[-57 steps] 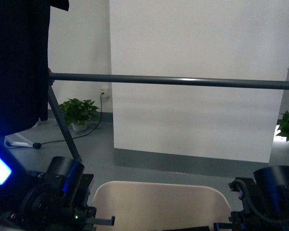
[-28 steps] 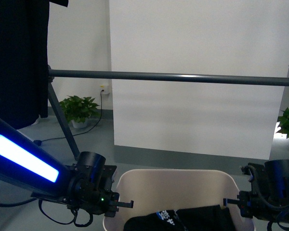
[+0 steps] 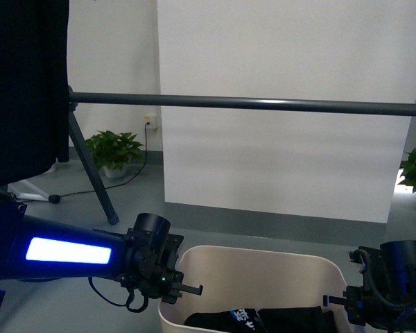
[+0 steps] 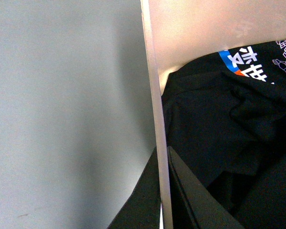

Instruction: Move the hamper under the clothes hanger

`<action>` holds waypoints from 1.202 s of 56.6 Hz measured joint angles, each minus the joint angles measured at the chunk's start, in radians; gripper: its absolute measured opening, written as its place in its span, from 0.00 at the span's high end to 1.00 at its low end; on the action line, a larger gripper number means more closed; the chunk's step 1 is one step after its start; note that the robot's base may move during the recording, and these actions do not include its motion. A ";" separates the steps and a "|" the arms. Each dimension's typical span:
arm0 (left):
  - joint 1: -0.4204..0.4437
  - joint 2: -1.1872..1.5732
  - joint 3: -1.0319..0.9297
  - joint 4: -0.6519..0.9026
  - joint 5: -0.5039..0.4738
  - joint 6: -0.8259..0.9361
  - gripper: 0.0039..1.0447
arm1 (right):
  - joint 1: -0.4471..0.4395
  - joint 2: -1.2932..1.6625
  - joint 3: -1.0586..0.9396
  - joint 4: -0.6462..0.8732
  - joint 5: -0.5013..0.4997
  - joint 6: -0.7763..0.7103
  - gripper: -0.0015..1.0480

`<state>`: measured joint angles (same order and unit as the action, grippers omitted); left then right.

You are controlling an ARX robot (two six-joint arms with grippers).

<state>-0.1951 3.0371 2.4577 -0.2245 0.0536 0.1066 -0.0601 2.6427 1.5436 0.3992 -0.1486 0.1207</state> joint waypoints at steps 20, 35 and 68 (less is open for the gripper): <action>-0.005 -0.069 -0.153 0.070 0.046 0.002 0.69 | -0.019 -0.003 -0.005 0.000 -0.043 -0.013 0.66; -0.008 -0.318 -0.497 0.478 0.024 -0.058 0.33 | -0.019 -0.109 -0.111 0.159 -0.017 -0.015 0.32; 0.063 -1.112 -1.409 1.281 0.129 -0.250 0.08 | 0.069 -0.572 -0.626 0.952 0.270 -0.045 0.08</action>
<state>-0.1318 1.9255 1.0485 1.0565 0.1822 -0.1436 0.0086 2.0705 0.9173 1.3510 0.1211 0.0753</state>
